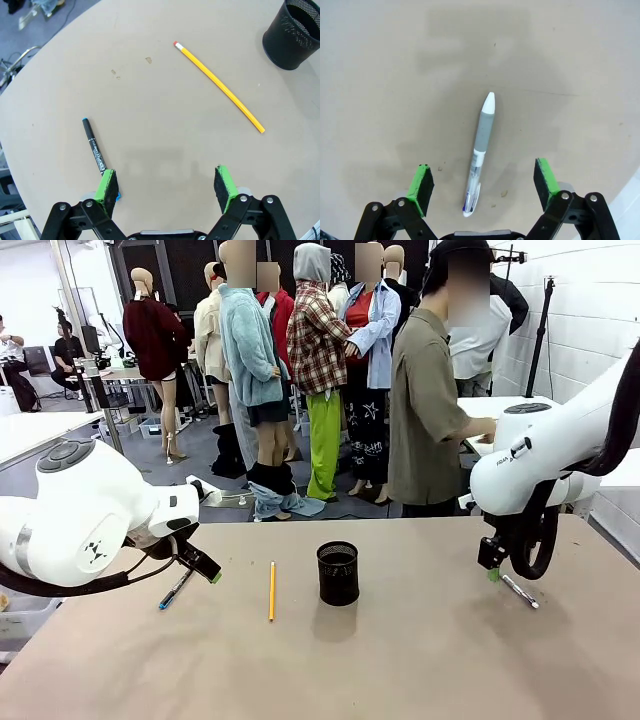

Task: Place the pens into the pen holder.
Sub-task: Pick up a writing instrument from the table and place it into the Pen holder.

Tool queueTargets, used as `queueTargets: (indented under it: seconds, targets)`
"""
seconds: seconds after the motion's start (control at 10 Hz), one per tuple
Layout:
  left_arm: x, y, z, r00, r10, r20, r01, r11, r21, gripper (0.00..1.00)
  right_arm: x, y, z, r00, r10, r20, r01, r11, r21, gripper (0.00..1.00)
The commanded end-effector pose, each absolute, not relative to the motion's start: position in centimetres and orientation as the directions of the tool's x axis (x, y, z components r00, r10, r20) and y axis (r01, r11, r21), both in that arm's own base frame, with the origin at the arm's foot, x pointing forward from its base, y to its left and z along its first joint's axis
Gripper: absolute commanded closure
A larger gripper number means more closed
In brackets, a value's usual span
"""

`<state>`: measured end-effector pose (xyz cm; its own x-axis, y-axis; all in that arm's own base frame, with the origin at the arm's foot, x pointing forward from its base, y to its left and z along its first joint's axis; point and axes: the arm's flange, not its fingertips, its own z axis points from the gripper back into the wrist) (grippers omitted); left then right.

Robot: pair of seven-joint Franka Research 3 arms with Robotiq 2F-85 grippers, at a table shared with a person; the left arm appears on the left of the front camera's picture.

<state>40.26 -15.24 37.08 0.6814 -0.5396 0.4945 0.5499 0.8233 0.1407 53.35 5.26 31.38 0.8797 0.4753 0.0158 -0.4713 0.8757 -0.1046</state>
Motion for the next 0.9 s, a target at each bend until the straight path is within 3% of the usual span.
queueTargets:
  seconds: [0.0, 0.2, 0.3, 0.7, 0.8]
  targets:
    - [40.3, -15.1, 37.1, 0.683, -0.537, 0.496, 0.547, 0.825, 0.139, 0.00, 53.9, 4.9, 30.7, 0.877, 0.481, -0.010, -0.481, 0.875, -0.056, 0.00]
    - [40.3, -15.1, 37.1, 0.683, -0.537, 0.496, 0.547, 0.825, 0.139, 0.00, 53.4, 4.7, 30.3, 0.869, 0.494, -0.014, -0.494, 0.867, -0.060, 0.00]
    - [40.3, -15.1, 37.1, 0.683, -0.537, 0.496, 0.547, 0.825, 0.139, 0.00, 53.4, 4.7, 30.0, 0.868, 0.496, -0.017, -0.496, 0.866, -0.060, 0.15]
    - [40.3, -15.1, 37.1, 0.683, -0.537, 0.496, 0.547, 0.825, 0.139, 0.00, 53.0, 4.7, 29.4, 0.859, 0.510, -0.043, -0.512, 0.858, -0.042, 0.95]
    - [40.3, -15.1, 37.1, 0.683, -0.537, 0.496, 0.547, 0.825, 0.139, 0.00, 53.1, 4.7, 29.4, 0.861, 0.507, -0.047, -0.509, 0.859, -0.059, 1.00]
